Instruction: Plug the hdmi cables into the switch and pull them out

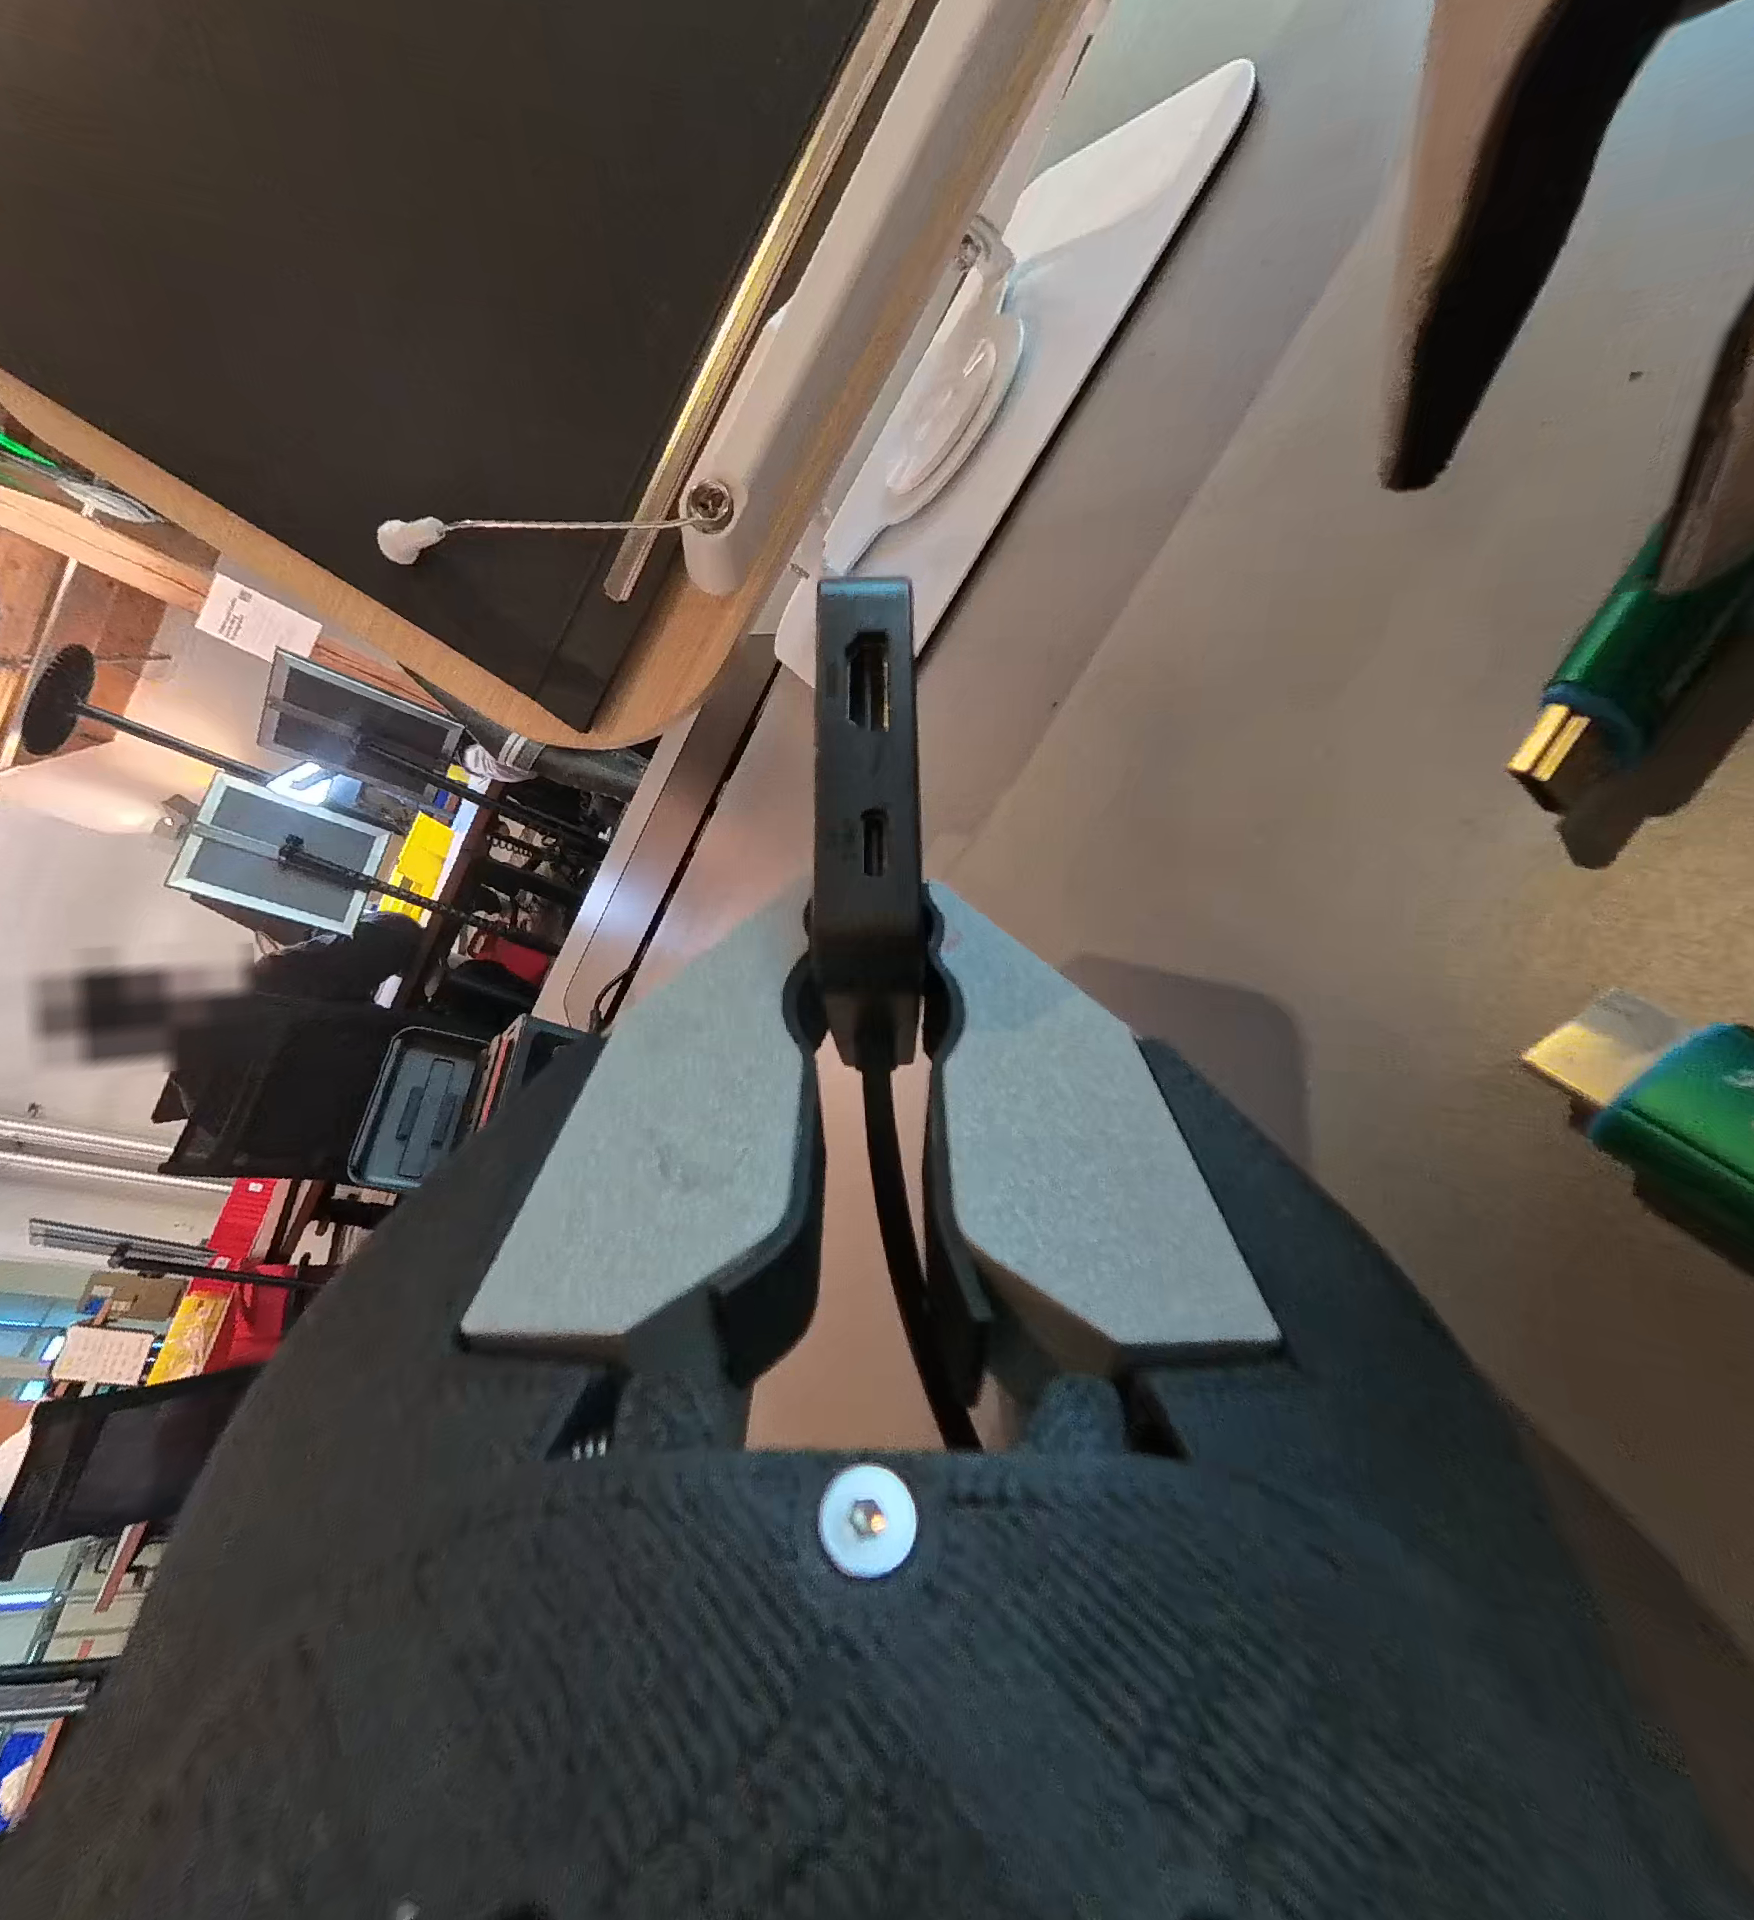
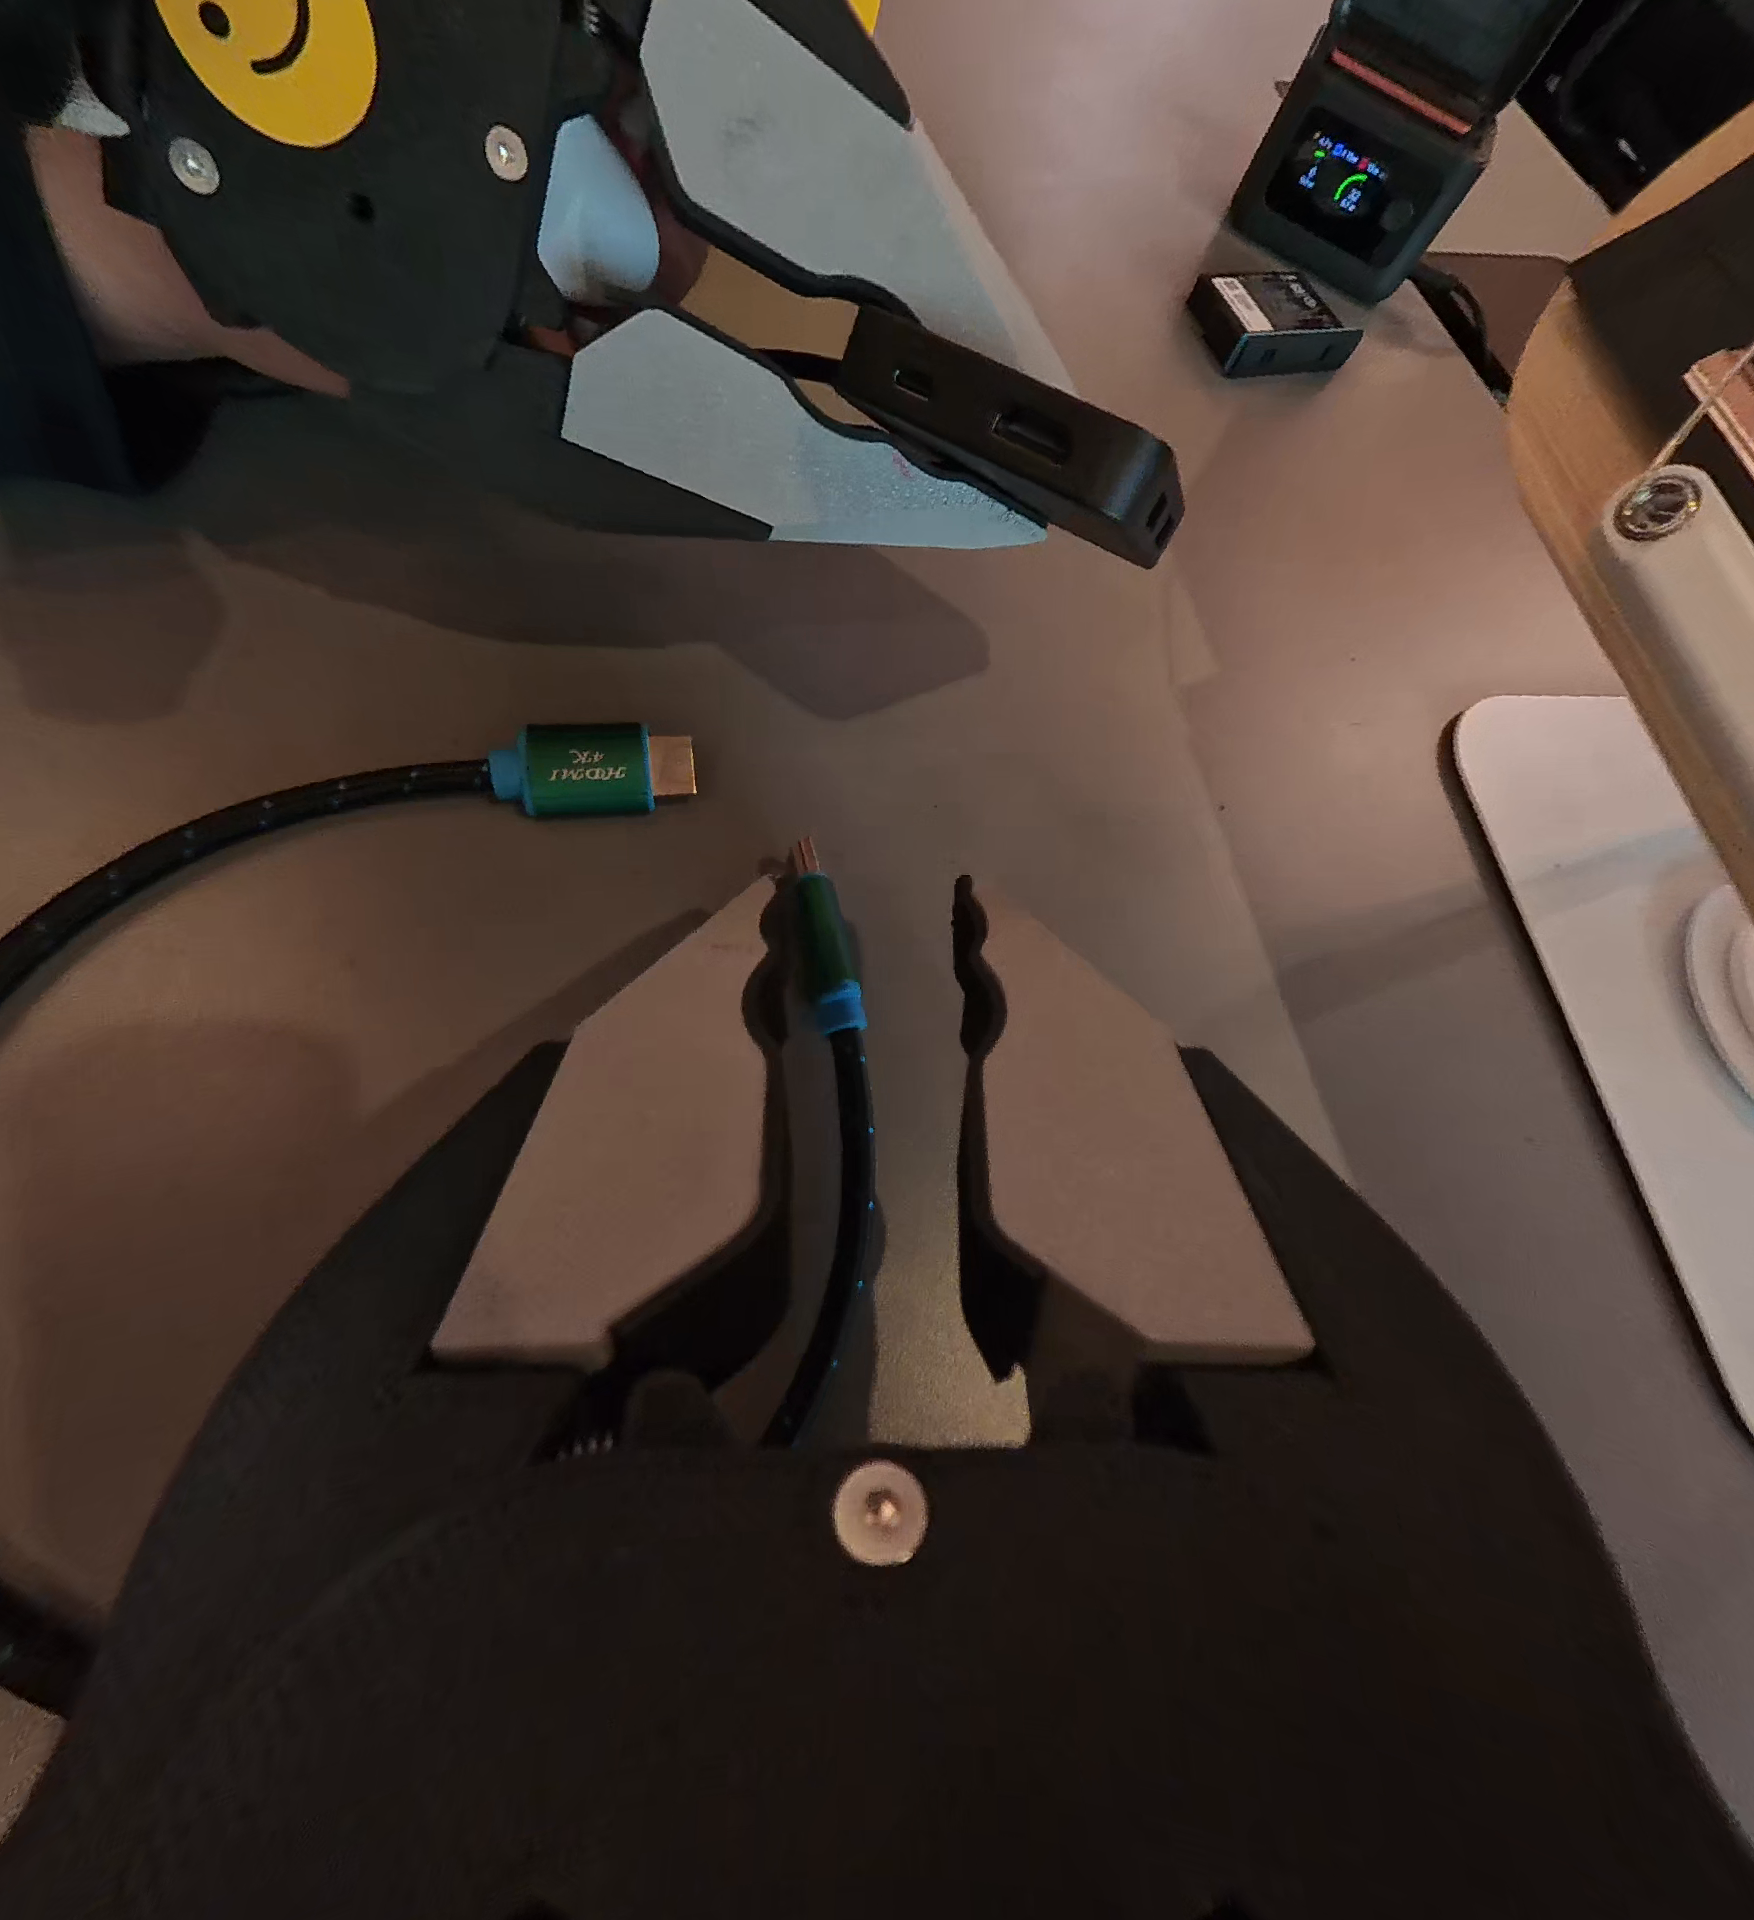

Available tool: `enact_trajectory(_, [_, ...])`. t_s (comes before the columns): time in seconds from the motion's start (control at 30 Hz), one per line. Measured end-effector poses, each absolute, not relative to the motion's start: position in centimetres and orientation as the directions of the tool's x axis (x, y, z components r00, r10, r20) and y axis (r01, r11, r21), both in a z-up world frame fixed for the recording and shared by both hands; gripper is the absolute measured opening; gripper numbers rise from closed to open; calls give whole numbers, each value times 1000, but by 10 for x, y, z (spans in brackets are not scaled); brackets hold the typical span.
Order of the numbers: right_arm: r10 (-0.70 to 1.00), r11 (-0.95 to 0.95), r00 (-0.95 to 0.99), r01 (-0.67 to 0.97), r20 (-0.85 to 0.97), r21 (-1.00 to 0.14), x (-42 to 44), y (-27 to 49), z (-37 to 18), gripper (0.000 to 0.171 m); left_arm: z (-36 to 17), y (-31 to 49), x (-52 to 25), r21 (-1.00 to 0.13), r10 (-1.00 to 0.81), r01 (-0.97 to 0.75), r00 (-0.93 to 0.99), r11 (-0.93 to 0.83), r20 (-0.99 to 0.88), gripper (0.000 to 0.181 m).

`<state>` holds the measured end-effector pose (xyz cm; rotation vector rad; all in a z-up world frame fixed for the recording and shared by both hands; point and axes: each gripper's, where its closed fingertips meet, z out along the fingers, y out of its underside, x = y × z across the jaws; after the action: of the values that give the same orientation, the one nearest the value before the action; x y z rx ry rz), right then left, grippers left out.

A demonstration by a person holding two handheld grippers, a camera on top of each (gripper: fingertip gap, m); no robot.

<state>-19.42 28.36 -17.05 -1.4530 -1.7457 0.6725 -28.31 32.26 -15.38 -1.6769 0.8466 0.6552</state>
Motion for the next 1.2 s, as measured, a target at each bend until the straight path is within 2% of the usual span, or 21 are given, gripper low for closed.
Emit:
enact_trajectory(0.33, [978, 196, -58, 589, 201, -784, -193, 288, -174, 31, -162, 325, -287, -561, -224, -804, 594, -196, -773, 11])
enact_trajectory(0.47, [977, 201, -68, 625, 204, -754, -190, 289, -181, 44, -162, 325, -287, -582, -232, -789, 614, -196, -754, 11])
enact_trajectory(0.63, [975, 215, -103, 649, 196, -730, -188, 286, -188, 44, -163, 325, -289, -602, -232, -771, 636, -208, -736, 12])
enact_trajectory(0.73, [974, 224, -124, 675, 191, -703, -187, 287, -200, 39, -165, 325, -286, -599, -246, -773, 634, -207, -733, 11])
enact_trajectory(0.83, [975, 220, -146, 675, 165, -704, -187, 284, -203, 11, -166, 325, -284, -580, -258, -787, 616, -208, -744, 11])
enact_trajectory(1.0, [972, 234, -162, 659, 169, -714, -188, 281, -200, 9, -164, 324, -281, -579, -252, -793, 609, -191, -752, 11])
enact_trajectory(1.1, [993, 109, -111, 628, 49, -771, -190, 283, -188, 9, -145, 323, -280, -558, -173, -821, 571, -120, -802, 11])
enact_trajectory(1.2, [987, -33, -114, 535, -110, -844, -192, 279, -165, 8, -115, 320, -284, -468, -5, -881, 469, -69, -883, 11])
